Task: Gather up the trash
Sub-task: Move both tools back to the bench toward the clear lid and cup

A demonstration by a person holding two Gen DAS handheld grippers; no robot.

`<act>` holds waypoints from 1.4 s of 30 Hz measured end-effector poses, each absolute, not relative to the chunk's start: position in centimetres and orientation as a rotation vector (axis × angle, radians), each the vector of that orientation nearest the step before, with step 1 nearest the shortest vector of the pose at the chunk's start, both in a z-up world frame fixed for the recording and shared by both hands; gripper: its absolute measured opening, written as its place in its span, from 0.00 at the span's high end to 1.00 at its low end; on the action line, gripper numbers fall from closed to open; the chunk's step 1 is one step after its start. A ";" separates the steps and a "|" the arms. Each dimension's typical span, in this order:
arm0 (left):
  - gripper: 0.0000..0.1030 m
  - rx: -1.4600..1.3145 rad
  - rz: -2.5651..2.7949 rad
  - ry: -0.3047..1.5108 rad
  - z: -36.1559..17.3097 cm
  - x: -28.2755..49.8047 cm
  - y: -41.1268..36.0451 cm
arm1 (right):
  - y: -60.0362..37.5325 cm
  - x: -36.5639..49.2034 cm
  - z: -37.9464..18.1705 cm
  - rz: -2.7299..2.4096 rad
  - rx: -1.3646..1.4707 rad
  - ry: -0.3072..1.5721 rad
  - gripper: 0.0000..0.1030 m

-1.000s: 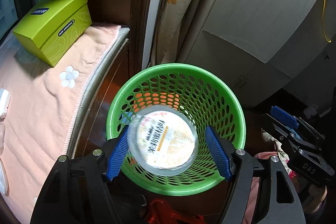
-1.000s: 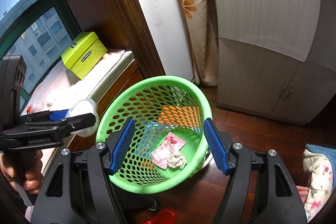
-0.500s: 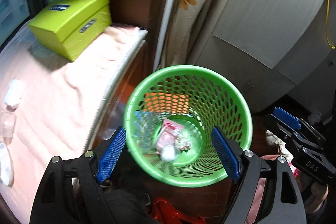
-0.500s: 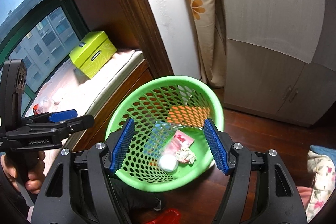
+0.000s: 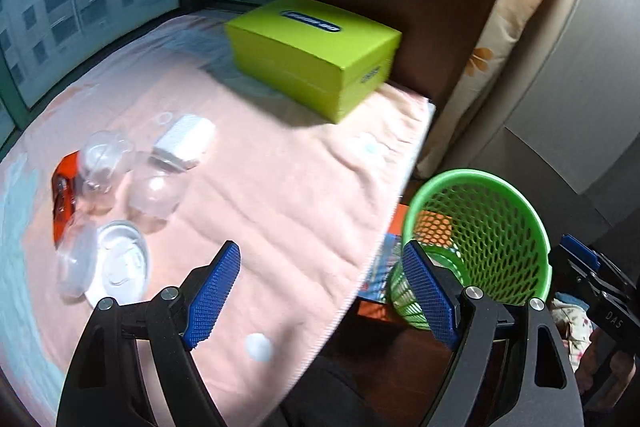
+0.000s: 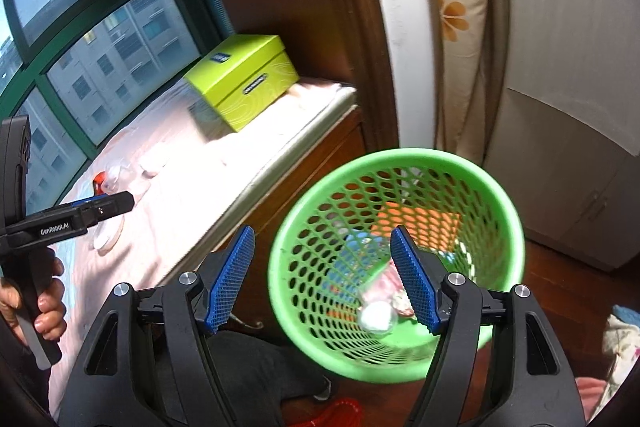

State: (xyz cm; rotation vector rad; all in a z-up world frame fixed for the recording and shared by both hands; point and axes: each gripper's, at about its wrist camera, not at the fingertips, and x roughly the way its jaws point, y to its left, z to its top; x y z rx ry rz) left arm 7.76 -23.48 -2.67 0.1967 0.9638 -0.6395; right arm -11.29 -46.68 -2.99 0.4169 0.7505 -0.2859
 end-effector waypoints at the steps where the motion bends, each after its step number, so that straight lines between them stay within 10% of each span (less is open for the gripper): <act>1: 0.22 0.186 -0.617 0.963 -2.5 8.4 -22.2 | -46.2 -10.8 -3.0 -0.272 0.413 0.754 0.32; 18: 0.08 0.012 -0.365 1.042 -4.8 17.5 -6.4 | -38.5 -3.3 -2.5 -0.094 0.329 0.791 0.30; 42: 0.07 -0.115 -0.425 1.170 -9.5 22.9 -3.6 | -31.3 4.4 -3.6 0.072 0.253 0.864 0.30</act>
